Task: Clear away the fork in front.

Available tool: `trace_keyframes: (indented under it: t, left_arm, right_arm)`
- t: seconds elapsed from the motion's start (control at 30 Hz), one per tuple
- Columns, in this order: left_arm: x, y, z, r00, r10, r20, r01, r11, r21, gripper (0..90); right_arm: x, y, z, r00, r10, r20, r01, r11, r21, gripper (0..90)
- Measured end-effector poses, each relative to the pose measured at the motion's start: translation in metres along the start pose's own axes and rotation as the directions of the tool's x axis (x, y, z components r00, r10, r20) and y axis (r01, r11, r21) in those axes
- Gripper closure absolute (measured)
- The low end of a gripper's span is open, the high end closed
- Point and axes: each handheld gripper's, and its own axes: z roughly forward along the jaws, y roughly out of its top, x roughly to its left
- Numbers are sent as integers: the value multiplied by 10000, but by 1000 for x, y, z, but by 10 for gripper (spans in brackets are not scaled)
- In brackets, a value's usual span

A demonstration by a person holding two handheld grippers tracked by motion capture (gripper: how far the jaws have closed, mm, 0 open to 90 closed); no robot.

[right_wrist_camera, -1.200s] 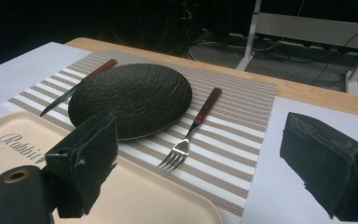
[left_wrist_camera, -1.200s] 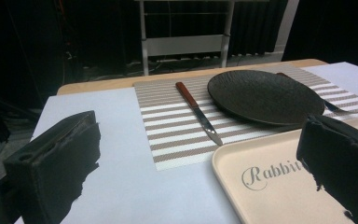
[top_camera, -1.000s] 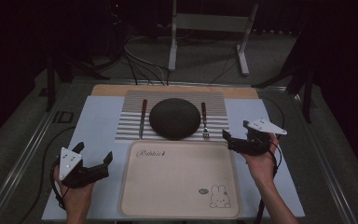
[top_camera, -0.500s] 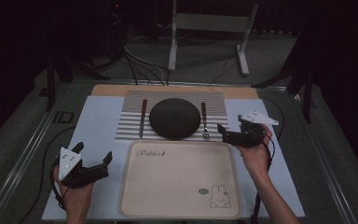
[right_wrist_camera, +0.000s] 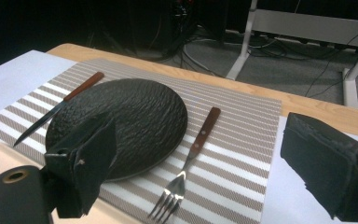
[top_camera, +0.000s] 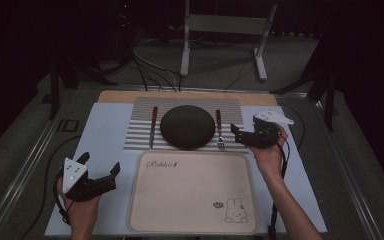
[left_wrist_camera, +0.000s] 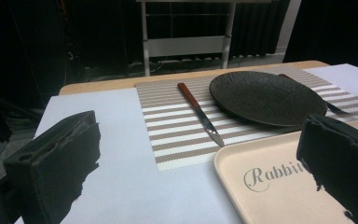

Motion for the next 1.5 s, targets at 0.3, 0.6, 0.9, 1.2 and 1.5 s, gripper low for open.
trace_keyframes:
  t: [0.3,0.6,0.9,1.2,1.5]
  left_arm:
    - [0,0,0,10000,-12,8,12,10000,28,0]
    - [0,0,0,10000,-34,-4,34,10000,-8,0]
    - [1,0,0,10000,-46,20,46,10000,-50,0]
    - [2,0,0,10000,-38,0,38,10000,-66,0]
    - [2,0,0,10000,-23,31,23,10000,-65,0]
  right_arm:
    - [1,6,17,10000,-63,28,62,9997,234,108]
    - [6,17,34,9998,-99,166,91,9988,488,108]
    - [9,28,50,9991,-85,410,56,9976,692,109]
    - [2,39,71,9967,-191,786,100,9934,1142,109]
    - [-7,42,92,9948,-192,998,15,9846,1749,109]
